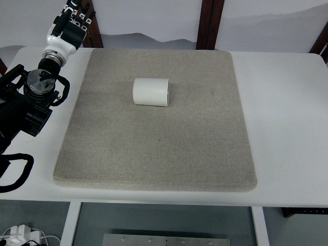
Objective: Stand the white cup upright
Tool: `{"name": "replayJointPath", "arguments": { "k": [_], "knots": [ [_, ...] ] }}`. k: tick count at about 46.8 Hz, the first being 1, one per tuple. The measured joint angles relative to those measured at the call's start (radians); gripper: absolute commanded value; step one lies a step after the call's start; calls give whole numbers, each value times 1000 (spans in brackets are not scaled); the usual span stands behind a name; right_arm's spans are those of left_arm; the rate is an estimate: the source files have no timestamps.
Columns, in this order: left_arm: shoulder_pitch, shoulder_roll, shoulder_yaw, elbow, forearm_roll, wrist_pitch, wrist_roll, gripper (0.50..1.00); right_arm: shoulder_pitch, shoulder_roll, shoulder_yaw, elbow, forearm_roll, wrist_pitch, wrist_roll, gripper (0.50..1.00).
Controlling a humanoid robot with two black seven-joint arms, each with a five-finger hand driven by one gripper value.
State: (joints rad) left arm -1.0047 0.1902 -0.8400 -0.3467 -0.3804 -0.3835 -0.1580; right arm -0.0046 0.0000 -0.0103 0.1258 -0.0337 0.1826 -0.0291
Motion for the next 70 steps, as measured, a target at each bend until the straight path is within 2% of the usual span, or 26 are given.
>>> {"name": "replayJointPath", "arguments": {
  "k": [6,12,22,38,44,56,70],
  "knots": [
    [2,0,4,1,2,5,0,994,1,0,0,0,0,0,0,952],
    [-1,0,11,1,2,35,1,994,0,0,0,0,0,0,0,952],
    [-5,4,10,15,-1,38,2,994,0,0,0,0,0,0,0,952],
    [-36,9,21,-9,56,-12,6,994,0,0,0,0,0,0,0,952],
    [-43,8,34,-69,182,0,6,994,0,0,0,0,0,0,0,952],
    [-50,7,50,-176,629,47,5,992,0,0,0,0,0,0,0,952],
    [-72,10,120,-226,1003,47,2,992,0,0,0,0,0,0,0,952]
  ]
}}
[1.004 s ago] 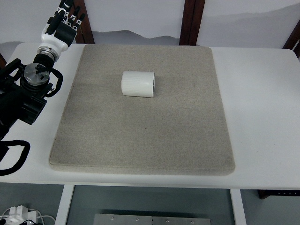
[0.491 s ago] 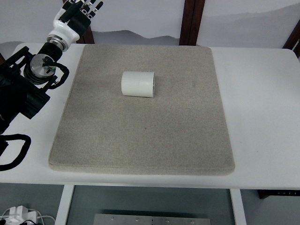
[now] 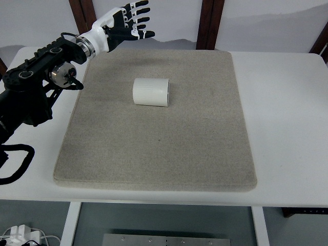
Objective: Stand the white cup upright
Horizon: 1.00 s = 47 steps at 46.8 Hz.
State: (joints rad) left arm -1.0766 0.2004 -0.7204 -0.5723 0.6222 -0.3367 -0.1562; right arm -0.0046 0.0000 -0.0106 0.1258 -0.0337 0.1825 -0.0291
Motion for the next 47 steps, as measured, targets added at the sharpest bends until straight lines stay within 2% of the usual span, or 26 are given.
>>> {"name": "replayJointPath", "arguments": {
  "k": [7,19,30,47],
  "knots": [
    [-33,21,43,-45,166,-2,-1,990,0,0,0,0,0,0,0,952],
    [-83,55,195,-116,396,-4,-2,984,1,0,0,0,0,0,0,952],
    [-118,101,340,-174,513,-2,1,981,0,0,0,0,0,0,0,952],
    [-132,128,417,-218,591,-10,14,981,1,0,0,0,0,0,0,952]
  ]
}}
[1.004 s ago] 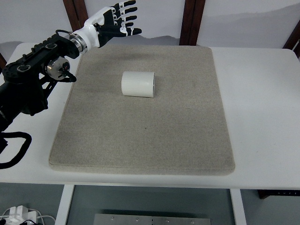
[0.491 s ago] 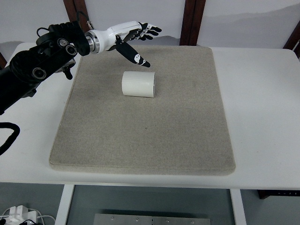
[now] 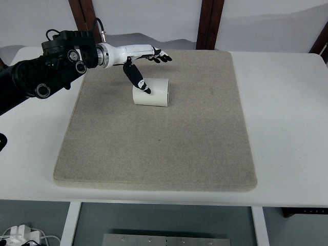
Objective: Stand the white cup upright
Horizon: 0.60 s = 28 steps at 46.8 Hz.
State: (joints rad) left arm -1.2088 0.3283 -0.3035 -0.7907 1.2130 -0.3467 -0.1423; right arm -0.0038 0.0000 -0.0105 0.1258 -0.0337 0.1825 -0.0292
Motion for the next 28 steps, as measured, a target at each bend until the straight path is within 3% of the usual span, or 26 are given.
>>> {"name": "replayJointPath", "arguments": {
  "k": [28],
  "knots": [
    [14,-24,26,-10,-25,28,109,981,0,0,0,0,0,0,0,952]
  ]
}}
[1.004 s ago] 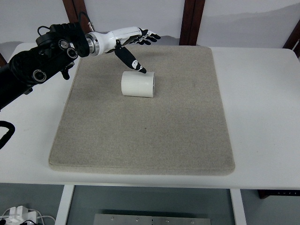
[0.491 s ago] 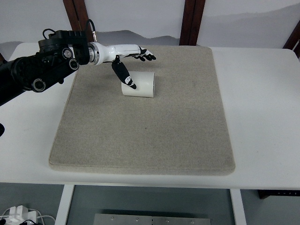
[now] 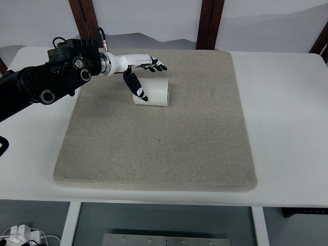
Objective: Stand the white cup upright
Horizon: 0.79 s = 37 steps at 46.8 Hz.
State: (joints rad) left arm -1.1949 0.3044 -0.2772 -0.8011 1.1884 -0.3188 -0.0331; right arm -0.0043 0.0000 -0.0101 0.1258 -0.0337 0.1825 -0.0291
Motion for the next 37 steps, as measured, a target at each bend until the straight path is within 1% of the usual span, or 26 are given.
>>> {"name": "replayJointPath", "arguments": {
  "k": [11,23,26,37],
  "knots": [
    [5,-34,-1,9,-2,8,7,977,0,0,-1,0,0,0,0,952],
    [7,-38,2,11,-2,10,23,971,0,0,0,0,0,0,0,952],
    [11,-39,3,11,-2,12,28,958,0,0,0,0,0,0,0,952],
    [29,-53,3,10,-2,24,44,945,0,0,-1,0,0,0,0,952]
  ]
}}
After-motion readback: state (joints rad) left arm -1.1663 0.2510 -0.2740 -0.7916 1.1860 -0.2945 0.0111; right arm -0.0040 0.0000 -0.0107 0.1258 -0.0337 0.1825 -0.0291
